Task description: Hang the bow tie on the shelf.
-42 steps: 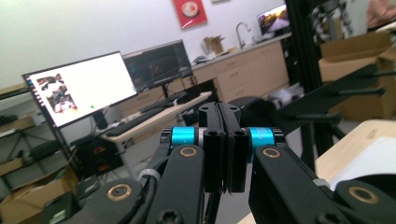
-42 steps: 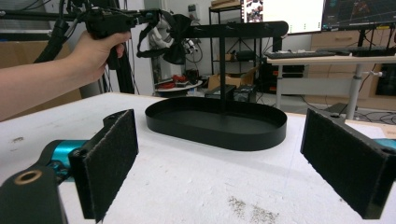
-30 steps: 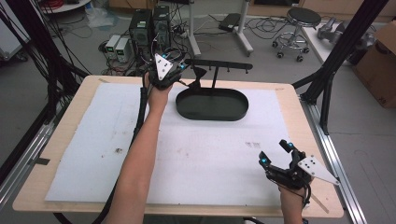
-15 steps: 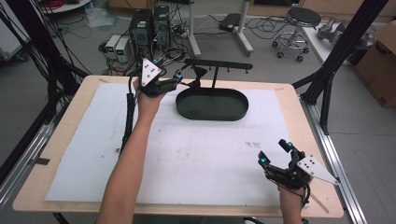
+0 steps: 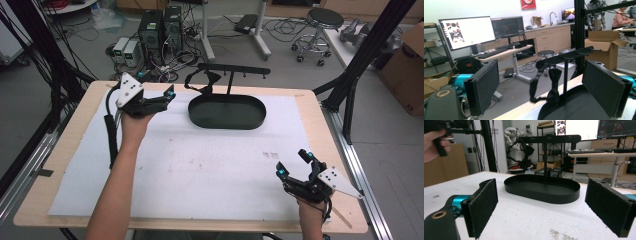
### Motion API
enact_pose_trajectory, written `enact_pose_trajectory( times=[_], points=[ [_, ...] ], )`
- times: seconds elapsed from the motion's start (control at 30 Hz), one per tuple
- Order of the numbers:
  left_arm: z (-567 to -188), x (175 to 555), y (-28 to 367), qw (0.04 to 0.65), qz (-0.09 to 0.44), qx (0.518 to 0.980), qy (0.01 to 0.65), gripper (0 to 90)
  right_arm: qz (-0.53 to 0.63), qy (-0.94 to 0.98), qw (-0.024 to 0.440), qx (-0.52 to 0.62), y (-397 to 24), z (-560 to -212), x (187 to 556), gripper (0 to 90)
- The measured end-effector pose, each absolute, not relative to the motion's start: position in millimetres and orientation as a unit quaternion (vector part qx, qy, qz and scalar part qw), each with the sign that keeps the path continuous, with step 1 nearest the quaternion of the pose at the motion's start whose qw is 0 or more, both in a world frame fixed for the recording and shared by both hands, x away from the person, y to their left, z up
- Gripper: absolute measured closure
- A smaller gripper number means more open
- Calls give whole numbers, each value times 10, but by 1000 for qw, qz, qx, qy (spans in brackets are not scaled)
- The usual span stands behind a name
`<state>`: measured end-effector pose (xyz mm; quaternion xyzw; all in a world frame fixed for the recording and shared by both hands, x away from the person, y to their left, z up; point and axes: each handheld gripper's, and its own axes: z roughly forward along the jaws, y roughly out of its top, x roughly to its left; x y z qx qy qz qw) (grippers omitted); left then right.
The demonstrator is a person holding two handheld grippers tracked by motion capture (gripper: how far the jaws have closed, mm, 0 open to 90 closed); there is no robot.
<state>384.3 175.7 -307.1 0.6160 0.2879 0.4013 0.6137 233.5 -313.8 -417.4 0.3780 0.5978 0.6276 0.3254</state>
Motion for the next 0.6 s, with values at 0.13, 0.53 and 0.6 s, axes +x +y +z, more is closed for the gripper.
enact_pose_trajectory(
  times=[0.13,0.53,0.6],
  points=[
    [-3085,3668,1950,616,402,609,296,147,629,594,330,379,-3157,-4173,2332,101],
    [-3276,3009,2673,623,415,575,331,147,627,591,338,379,-3161,-4138,2316,101],
    [-3337,2888,2783,620,420,571,336,147,626,591,337,380,-3156,-4140,2315,101]
  ],
)
